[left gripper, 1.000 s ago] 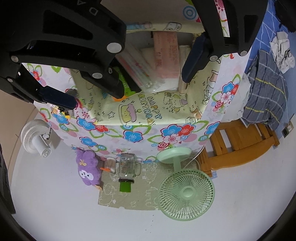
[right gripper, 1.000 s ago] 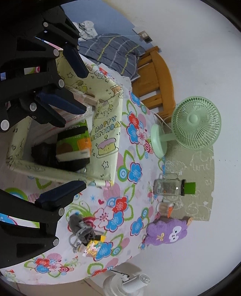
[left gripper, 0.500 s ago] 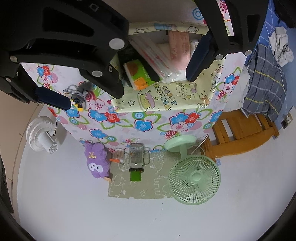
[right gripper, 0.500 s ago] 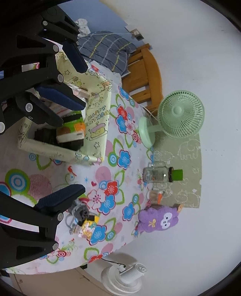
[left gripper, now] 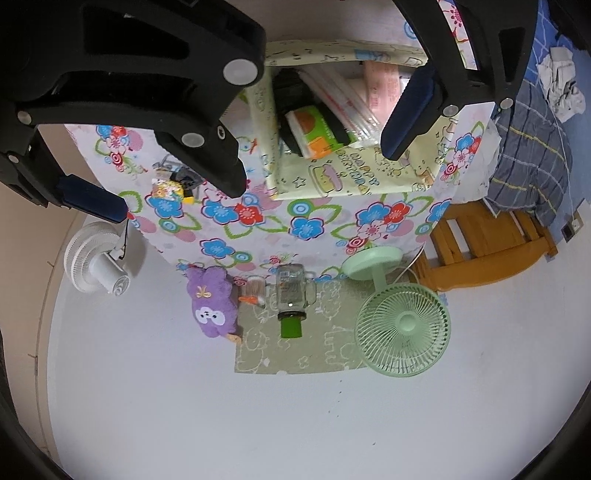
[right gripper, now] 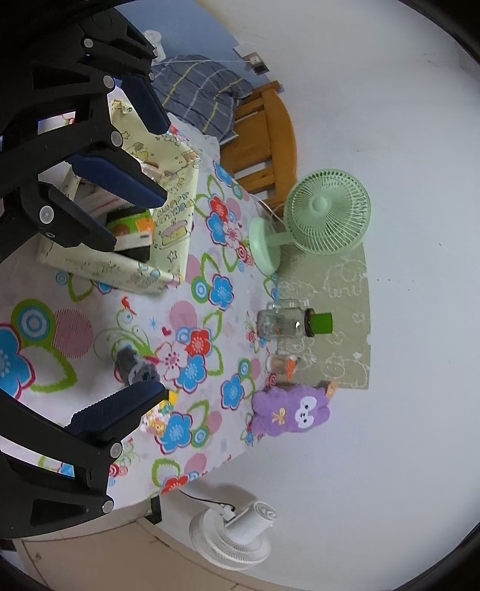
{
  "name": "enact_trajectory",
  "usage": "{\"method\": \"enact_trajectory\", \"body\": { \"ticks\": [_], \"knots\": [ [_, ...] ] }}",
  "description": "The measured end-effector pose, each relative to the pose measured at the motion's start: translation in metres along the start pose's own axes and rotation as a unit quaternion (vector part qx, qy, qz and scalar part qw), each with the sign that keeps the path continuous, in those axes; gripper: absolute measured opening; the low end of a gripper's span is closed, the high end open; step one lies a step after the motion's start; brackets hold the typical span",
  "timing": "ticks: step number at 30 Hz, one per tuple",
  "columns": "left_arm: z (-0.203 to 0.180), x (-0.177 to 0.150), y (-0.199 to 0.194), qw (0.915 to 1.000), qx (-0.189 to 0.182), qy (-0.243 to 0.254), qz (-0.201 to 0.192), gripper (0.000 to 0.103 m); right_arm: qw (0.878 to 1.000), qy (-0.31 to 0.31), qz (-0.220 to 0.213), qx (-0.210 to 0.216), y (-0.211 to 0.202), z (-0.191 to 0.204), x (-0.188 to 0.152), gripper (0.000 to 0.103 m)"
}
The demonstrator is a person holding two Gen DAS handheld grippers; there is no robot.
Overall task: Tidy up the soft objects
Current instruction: 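Withdraw both tools from the box toward the grey pouch on the table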
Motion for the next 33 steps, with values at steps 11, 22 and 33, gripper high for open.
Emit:
{"method": "enact_trajectory", "body": {
  "ticks": [11, 22, 33],
  "knots": [
    [-0.03, 0.007, -0.013, 0.9998, -0.003, 0.007, -0.017, 0.103, 1.0, 0.009, -0.023, -0.014, -0.025, -0.028, 0.0, 0.101],
    [-0.06, 0.011, -0.012, 0.9998, -0.009, 0.009, -0.017, 0.103, 0.999, 0.016, -0.033, -0.03, -0.035, -0.059, -0.003, 0.101],
    [-0.088, 0.013, -0.002, 0.9997, -0.009, 0.012, -0.018, 0.103, 0.999, 0.026, -0.028, -0.038, -0.032, -0.091, -0.01, 0.101]
  ]
}}
Point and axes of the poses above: each gripper's, at about its wrist camera, not at the fingertips, and y roughly the way its jaws point, z to its left, x to its top, the point moved 8 cm from there along y, roughly the way its jaws point, and after that the axes turned 14 degrees about z, right-handed, at the moved point
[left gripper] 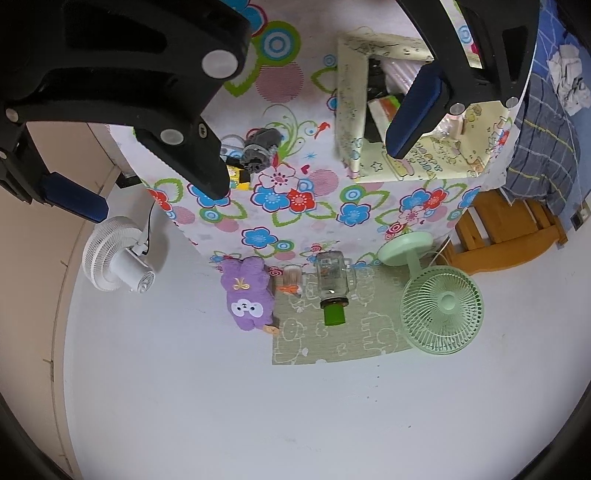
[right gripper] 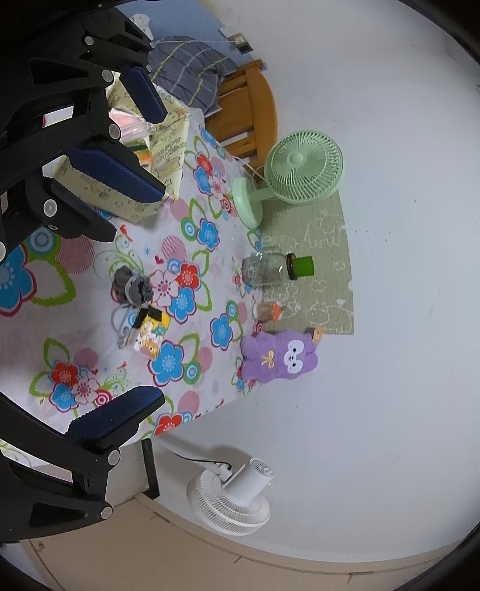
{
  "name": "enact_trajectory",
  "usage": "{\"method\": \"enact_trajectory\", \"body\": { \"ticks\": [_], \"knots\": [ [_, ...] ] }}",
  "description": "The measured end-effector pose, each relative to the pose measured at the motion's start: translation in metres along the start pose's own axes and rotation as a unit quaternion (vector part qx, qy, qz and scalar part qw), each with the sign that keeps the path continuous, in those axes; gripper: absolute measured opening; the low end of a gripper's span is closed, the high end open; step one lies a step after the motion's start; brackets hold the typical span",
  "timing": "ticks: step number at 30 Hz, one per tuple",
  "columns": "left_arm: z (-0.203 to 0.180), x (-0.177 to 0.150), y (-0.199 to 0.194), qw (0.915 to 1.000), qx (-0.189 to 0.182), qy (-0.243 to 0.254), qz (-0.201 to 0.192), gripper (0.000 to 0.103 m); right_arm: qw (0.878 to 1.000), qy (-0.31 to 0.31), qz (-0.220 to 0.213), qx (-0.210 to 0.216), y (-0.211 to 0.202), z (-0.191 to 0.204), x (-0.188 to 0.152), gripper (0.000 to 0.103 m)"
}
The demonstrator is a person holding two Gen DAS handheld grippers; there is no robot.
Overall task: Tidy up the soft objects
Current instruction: 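Withdraw both tools from the box toward the grey pouch on the table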
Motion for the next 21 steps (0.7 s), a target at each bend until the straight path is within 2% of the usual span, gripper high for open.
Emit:
{"method": "enact_trajectory", "body": {
  "ticks": [21],
  "knots": [
    [-0.031, 0.003, 0.044, 0.9999, 0.001, -0.003, 0.017, 0.103, 0.999, 0.02, 0.025, -0.008, 0.036, -0.044, -0.009, 0.101]
  ]
}}
Point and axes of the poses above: each gripper's, at about its wrist camera, not at the fingertips, and y roughly the way its jaws point, z to its left, x to its top, the point moved 8 cm from there along y, roughly the way its jaws point, and after that the axes turned 14 degrees about z, right-handed, at the moved point
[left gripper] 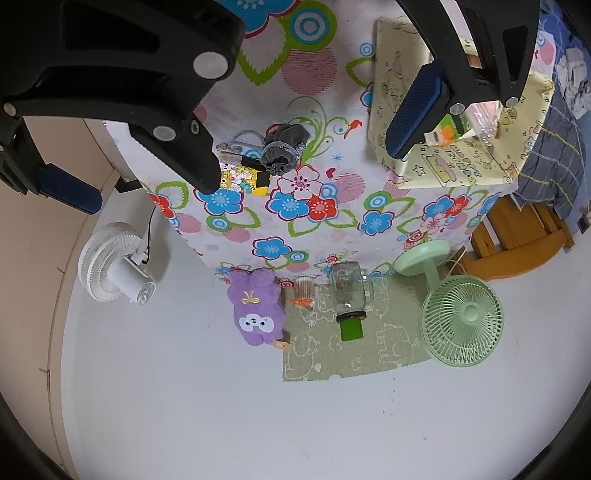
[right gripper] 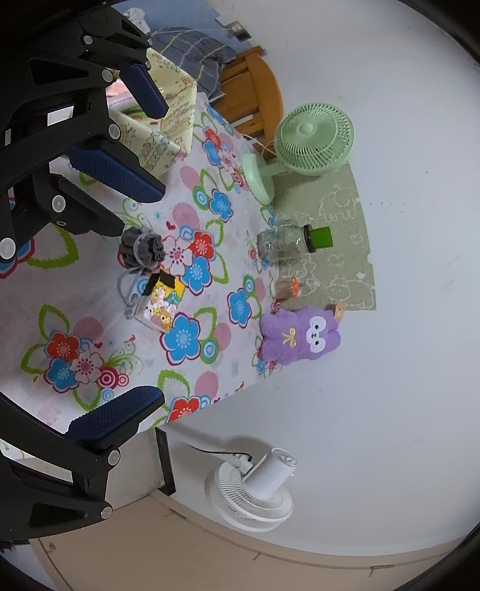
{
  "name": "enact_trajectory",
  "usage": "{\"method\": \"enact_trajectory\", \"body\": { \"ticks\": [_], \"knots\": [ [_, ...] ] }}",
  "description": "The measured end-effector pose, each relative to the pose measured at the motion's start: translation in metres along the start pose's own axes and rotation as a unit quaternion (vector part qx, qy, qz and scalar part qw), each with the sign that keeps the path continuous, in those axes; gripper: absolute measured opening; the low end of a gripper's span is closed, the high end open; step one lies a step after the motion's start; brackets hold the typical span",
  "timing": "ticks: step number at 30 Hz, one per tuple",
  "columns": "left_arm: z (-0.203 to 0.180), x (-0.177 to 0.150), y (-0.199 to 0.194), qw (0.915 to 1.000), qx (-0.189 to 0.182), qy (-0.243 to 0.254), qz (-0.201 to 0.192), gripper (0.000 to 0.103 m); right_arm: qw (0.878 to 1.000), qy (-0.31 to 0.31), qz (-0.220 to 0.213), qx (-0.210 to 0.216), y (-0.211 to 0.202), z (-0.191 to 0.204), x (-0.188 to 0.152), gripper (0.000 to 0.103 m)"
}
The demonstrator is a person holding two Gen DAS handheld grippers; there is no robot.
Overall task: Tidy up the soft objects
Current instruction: 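Withdraw both tools from the box toward the grey pouch on the table, then grasp the grey drawstring pouch with the left tool while the right tool grasps the yellow cartoon packet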
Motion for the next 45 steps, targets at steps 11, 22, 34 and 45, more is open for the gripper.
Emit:
{"method": "enact_trajectory", "body": {
  "ticks": [11, 22, 34, 45],
  "knots": [
    [-0.004, -0.003, 0.038, 0.9996, -0.005, -0.009, 0.028, 0.103, 1.0, 0.0, 0.019, -0.001, 0.034, -0.011, -0.003, 0.101],
    [-0.001, -0.007, 0.074, 0.998, 0.006, -0.025, 0.058, 0.102, 0.999, 0.012, 0.052, 0.007, 0.073, -0.019, -0.007, 0.101],
    [0.002, -0.003, 0.106, 0.996, 0.017, -0.054, 0.069, 0.098, 0.997, 0.025, 0.071, -0.005, 0.102, -0.033, -0.006, 0.101],
    [0.001, -0.004, 0.135, 0.994, 0.024, -0.057, 0.091, 0.088, 0.995, 0.035, 0.094, -0.009, 0.132, -0.042, -0.007, 0.101]
  ]
}}
Point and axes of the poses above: each gripper's, at about its wrist camera, not at the fingertips, and y roughly the way its jaws point, z to its left, x to its top, the point moved 8 cm from there along y, roughly the way its jaws point, and after that the axes turned 14 degrees about z, right-handed, at the moved point
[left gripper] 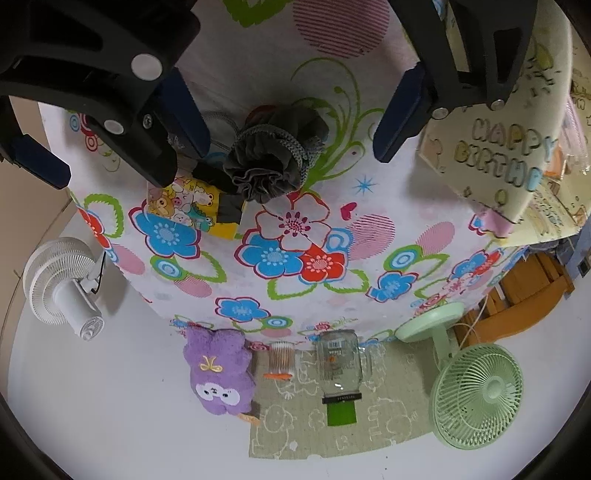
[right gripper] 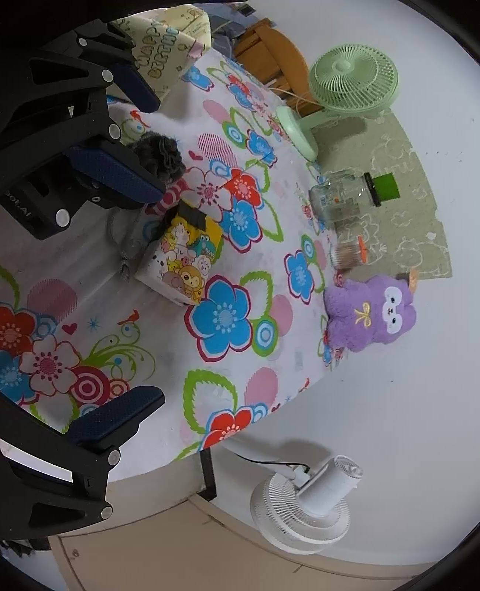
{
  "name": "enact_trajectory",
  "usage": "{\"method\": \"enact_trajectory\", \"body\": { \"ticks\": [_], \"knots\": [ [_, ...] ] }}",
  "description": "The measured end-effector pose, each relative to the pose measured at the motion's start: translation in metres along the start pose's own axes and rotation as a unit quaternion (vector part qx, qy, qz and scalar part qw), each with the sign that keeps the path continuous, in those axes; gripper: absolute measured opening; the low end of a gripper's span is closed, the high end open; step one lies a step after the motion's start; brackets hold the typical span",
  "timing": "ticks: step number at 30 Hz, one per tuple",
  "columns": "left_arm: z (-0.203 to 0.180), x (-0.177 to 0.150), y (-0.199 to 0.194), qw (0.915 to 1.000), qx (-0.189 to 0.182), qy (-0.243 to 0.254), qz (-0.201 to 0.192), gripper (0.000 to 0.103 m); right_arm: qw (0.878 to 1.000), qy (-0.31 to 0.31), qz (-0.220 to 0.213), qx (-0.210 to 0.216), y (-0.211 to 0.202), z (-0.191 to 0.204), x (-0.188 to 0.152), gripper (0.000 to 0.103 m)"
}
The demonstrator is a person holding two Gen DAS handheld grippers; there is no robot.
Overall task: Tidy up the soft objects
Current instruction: 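Grasp the grey drawstring pouch with the left tool while the right tool grasps the yellow cartoon packet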
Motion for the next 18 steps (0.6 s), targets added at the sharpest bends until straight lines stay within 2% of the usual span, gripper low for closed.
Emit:
{"method": "enact_trajectory", "body": {
  "ticks": [5, 8, 10, 18],
  "knots": [
    [0.0, 0.001, 0.009, 1.0, -0.001, -0.003, 0.009, 0.079, 1.0, 0.003, 0.008, -0.002, 0.009, -0.002, 0.001, 0.101],
    [-0.001, 0.001, 0.013, 0.9998, -0.008, -0.001, 0.017, 0.068, 1.0, 0.003, 0.012, -0.002, 0.012, -0.002, 0.002, 0.101],
    [-0.002, 0.0, 0.016, 0.9996, -0.016, 0.001, 0.024, 0.056, 1.0, 0.003, 0.014, -0.003, 0.015, -0.002, 0.001, 0.101],
    [0.002, 0.0, 0.015, 0.9992, -0.024, -0.007, 0.03, 0.048, 1.0, -0.001, 0.012, 0.002, 0.016, 0.003, 0.004, 0.101]
  ]
}}
Point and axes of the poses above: each gripper's, at about its wrist camera, not at the fingertips, and y roughly the way its jaws point, z to its left, x to its top, the point moved 8 cm from there along y, roughly the way its jaws point, and after that the axes turned 14 degrees about z, right-handed, at the moved point
